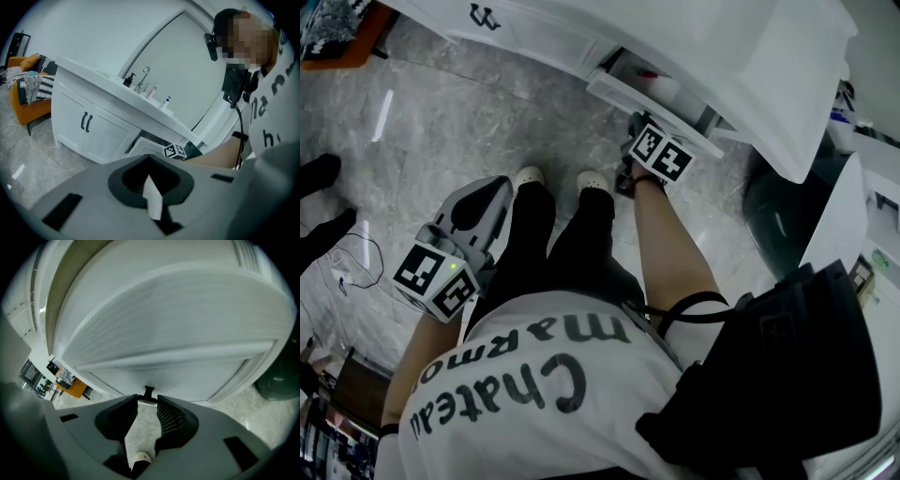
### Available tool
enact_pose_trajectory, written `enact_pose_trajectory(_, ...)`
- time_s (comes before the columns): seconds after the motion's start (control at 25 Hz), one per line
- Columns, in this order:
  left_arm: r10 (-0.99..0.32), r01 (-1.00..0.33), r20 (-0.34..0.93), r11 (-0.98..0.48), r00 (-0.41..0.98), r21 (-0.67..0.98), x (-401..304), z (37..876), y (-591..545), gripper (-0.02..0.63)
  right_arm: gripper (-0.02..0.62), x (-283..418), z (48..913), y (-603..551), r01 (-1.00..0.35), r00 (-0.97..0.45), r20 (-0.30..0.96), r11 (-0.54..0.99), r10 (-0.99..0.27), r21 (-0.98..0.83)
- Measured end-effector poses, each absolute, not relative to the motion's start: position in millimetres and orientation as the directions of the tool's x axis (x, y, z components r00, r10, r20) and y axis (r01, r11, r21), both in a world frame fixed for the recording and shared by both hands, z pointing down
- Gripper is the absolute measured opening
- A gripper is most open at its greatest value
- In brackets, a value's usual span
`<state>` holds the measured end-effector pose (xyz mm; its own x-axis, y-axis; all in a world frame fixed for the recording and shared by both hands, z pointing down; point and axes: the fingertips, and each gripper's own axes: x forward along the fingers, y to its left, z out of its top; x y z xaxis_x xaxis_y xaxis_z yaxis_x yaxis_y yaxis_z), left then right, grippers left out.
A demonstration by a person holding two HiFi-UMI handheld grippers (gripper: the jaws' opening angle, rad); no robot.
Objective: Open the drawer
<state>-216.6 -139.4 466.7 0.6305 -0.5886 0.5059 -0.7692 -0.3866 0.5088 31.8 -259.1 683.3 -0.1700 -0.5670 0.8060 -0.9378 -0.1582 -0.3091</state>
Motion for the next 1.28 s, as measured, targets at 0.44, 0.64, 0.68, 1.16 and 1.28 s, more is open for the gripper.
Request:
enact_pose_trajectory(0.44,-0.581,-0.761,0.5,-0.41,0.643,0.502,-218.1,460.3,-139.6,0.008,0.138,28.6,682.5,-248.9,-0.937,-0.158,0.807,-0.171,-0.569,-0.304)
enact_pose_trajectory(0.64,-0.586,-0.767,0.503,-0.402,0.635,0.5,-222.0,459.9,-137.0,0.008,0.138,29.0,681.7,-248.2,-0.935,-0.156,0.806,-0.176,-0.571,-0.306)
enact_pose_trajectory(0.68,-0.587,-0.767,0.503,-0.401,0.635,0.5,-222.3,459.9,-136.5,0.008,0.138,29.5,681.3,-248.3,-0.934,-0.155,0.805,-0.179,-0.573,-0.308)
enact_pose_trajectory(1.16,-0.582,-0.758,0.49,-0.442,0.649,0.48,-226.4,459.6,-138.5,0.008,0.005,-5.6,719.0,-117.1,-0.927,-0.263,0.879,-0.15,-0.398,-0.345)
enact_pose_trajectory(1.28,-0.598,-0.753,0.467,-0.434,0.652,0.495,-226.4,454.0,-142.5,0.008,0.005,-20.1,689.6,-131.7,-0.905,-0.351,0.837,-0.077,-0.421,-0.418)
